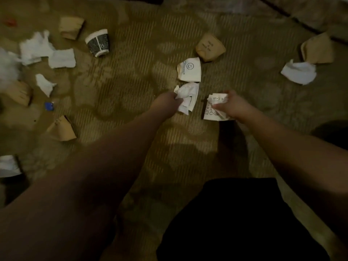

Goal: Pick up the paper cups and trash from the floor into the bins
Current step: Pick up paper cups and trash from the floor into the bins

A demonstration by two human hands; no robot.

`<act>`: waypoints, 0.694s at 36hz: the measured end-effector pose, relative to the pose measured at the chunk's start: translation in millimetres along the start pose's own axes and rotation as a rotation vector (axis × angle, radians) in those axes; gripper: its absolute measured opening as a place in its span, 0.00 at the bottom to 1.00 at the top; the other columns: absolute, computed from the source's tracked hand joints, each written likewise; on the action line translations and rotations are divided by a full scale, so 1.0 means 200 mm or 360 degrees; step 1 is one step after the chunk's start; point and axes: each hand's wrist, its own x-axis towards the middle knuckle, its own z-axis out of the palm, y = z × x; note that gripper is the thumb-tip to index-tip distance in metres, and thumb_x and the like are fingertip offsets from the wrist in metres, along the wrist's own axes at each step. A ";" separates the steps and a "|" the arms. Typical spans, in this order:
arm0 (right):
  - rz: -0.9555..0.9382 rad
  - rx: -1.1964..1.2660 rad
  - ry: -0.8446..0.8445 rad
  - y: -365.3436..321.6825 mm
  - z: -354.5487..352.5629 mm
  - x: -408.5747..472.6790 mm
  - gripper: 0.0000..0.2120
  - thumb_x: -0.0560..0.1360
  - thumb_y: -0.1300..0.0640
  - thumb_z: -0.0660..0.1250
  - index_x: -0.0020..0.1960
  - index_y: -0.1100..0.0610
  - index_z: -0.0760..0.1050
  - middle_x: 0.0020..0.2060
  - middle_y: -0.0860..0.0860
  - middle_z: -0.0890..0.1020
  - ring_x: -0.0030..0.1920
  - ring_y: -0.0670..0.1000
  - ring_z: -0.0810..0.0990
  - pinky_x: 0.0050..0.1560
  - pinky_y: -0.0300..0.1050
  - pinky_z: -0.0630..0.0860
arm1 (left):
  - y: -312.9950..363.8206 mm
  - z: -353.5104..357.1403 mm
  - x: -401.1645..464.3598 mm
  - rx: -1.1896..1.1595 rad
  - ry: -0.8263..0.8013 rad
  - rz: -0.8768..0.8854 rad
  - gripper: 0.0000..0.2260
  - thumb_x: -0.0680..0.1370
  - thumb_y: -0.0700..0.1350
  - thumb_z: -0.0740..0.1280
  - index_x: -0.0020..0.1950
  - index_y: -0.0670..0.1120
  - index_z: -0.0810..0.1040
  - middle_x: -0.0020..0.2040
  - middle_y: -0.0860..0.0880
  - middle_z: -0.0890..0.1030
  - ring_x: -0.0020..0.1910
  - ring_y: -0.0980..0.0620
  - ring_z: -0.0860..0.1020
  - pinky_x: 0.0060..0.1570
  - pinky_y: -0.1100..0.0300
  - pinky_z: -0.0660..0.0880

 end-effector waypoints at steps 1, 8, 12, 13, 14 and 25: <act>-0.0019 -0.0010 0.0011 -0.01 -0.02 0.01 0.36 0.74 0.51 0.74 0.76 0.52 0.60 0.66 0.55 0.75 0.54 0.54 0.78 0.48 0.50 0.79 | 0.01 0.00 0.02 0.0006 0.0008 0.0001 0.19 0.84 0.49 0.59 0.69 0.39 0.74 0.66 0.39 0.76 0.65 0.42 0.74 0.59 0.56 0.68; 0.0000 0.0004 0.0088 0.03 -0.06 0.11 0.35 0.74 0.51 0.74 0.76 0.50 0.61 0.66 0.53 0.75 0.49 0.51 0.77 0.38 0.44 0.77 | -0.08 0.05 0.22 -0.0024 -0.0012 0.0117 0.20 0.83 0.50 0.56 0.66 0.37 0.74 0.60 0.38 0.78 0.61 0.39 0.76 0.55 0.56 0.70; 0.0105 0.0136 0.0194 0.13 -0.02 0.12 0.39 0.74 0.50 0.74 0.78 0.50 0.58 0.70 0.54 0.72 0.53 0.51 0.75 0.39 0.44 0.76 | -0.10 0.06 0.31 -0.0075 -0.0010 0.0074 0.16 0.81 0.45 0.64 0.65 0.37 0.70 0.60 0.38 0.78 0.60 0.41 0.77 0.56 0.54 0.72; 0.0113 0.0170 0.0229 0.15 -0.01 0.12 0.39 0.74 0.49 0.75 0.78 0.51 0.59 0.69 0.54 0.72 0.55 0.52 0.76 0.43 0.46 0.77 | -0.10 0.05 0.32 -0.0092 -0.0006 0.0065 0.16 0.81 0.45 0.65 0.65 0.37 0.70 0.60 0.38 0.78 0.60 0.41 0.78 0.56 0.53 0.73; 0.0129 0.0195 0.0257 0.16 0.01 0.12 0.38 0.73 0.49 0.75 0.77 0.51 0.59 0.69 0.54 0.73 0.58 0.53 0.76 0.48 0.50 0.78 | -0.10 0.05 0.34 -0.0112 0.0012 0.0060 0.17 0.81 0.45 0.65 0.65 0.36 0.70 0.60 0.38 0.78 0.60 0.40 0.77 0.55 0.53 0.73; 0.0227 0.0278 0.0415 0.23 0.09 0.07 0.38 0.73 0.48 0.75 0.76 0.53 0.61 0.68 0.55 0.73 0.64 0.58 0.76 0.57 0.54 0.77 | -0.06 0.11 0.37 -0.0132 0.0104 -0.0060 0.18 0.78 0.41 0.69 0.65 0.36 0.71 0.62 0.38 0.78 0.62 0.41 0.77 0.56 0.56 0.72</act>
